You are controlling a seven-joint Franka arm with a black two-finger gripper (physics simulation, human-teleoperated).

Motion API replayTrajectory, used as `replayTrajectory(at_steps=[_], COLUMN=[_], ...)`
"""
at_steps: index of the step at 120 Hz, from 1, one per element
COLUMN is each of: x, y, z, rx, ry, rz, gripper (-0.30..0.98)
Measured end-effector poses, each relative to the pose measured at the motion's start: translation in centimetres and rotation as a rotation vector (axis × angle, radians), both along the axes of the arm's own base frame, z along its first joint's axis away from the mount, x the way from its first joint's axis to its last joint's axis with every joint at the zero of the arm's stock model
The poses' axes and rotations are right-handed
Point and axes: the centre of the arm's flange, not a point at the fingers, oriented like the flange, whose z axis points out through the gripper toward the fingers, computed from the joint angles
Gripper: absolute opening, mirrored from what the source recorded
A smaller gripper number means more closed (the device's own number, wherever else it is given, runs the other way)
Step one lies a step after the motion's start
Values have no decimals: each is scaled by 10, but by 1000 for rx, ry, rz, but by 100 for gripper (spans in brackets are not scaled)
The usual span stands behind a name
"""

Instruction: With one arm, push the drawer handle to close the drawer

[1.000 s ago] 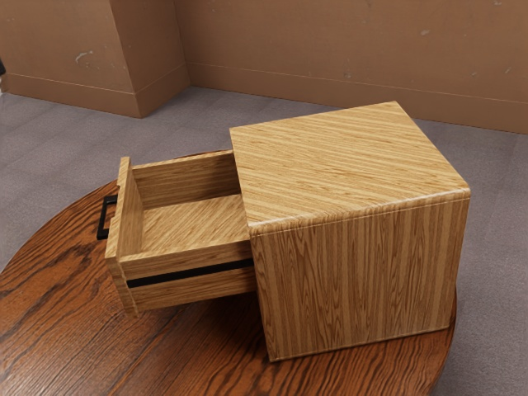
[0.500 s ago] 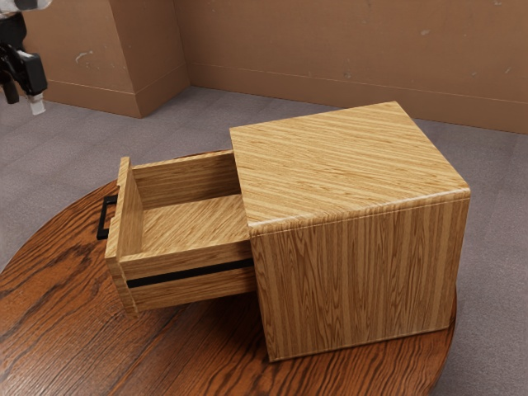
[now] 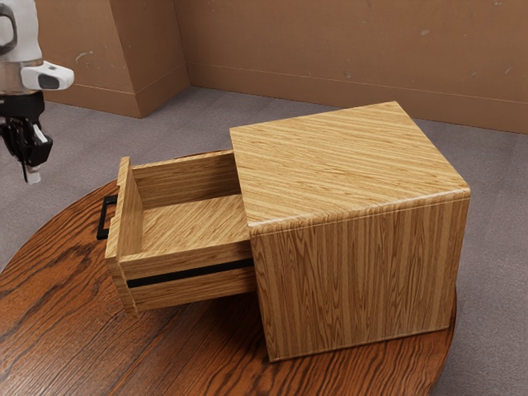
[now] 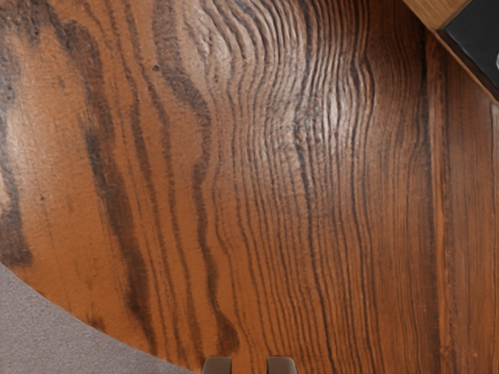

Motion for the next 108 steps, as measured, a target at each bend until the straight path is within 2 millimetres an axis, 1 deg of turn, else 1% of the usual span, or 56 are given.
replayTrajectory(at_steps=[13,22,40,55,65,71,85,93,108], x=[3,3,-4,-10,-8,-10,-25,-33,-42], y=[-5,-9,-31,-51,-63,-69,-88,-101,-122], z=[-32,-49,-71,-81,-84,-83,-72,-66,-57], rx=[7,12,15,23,30,27,9,8,21], ry=[9,4,-20,-52,-86,-110,-178,-207,-238], rz=[-20,-42,-130,-207,-255,-280,-346,-388,-442], gripper=[-8,-8,-9,-10,-10,-10,-10,-10,-10])
